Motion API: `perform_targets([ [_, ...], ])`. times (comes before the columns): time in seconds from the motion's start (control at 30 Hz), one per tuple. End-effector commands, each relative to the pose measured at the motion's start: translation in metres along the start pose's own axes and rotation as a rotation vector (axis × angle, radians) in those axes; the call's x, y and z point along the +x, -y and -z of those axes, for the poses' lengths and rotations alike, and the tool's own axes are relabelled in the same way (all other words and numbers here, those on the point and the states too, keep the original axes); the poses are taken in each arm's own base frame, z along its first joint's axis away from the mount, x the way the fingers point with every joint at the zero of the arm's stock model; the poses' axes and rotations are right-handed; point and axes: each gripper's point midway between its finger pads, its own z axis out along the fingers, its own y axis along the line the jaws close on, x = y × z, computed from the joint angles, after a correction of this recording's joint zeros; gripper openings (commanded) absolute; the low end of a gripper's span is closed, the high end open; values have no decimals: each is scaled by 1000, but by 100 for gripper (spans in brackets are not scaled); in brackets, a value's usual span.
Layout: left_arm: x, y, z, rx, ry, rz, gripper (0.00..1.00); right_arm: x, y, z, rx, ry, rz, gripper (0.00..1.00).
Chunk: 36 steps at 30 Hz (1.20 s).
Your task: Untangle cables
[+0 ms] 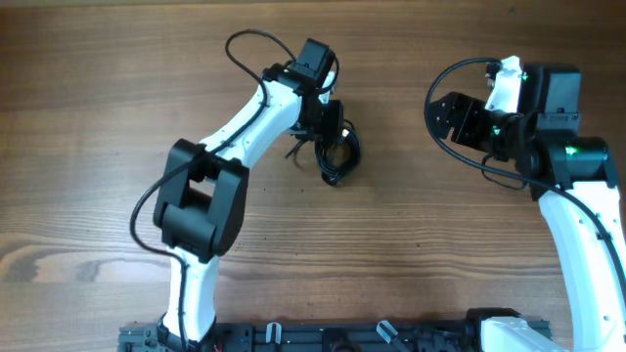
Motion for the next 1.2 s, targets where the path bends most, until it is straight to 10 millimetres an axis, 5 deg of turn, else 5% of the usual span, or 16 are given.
perform_targets([
  [0.0, 6, -12, -25, -36, -43, -7, 39, 0, 1, 0, 12, -3, -6, 86],
  [0.07, 8, -15, -32, -41, -56, 0, 27, 0, 1, -1, 13, -5, -7, 86],
  [0.1, 8, -16, -33, -41, -57, 1, 5, 1, 2, -2, 14, -9, -9, 86],
  [0.2, -2, -11, -20, -28, -21, 65, 4, 2, 3, -5, 18, -21, -17, 86],
  [0.33, -39, 7, 44, 114, 104, 290, 4, 5, 0, -7, -8, -40, -20, 86],
  [0.43, -59, 32, 93, 337, 113, 654, 4, 3, -14, -6, -82, -36, -5, 87],
  [0.63, -43, 70, 107, 513, -173, 1126, 4, -7, -26, -6, -145, -10, -60, 86],
  [1.17, -33, 90, 106, 526, -231, 1115, 4, -14, -31, -8, -174, 13, -15, 86],
])
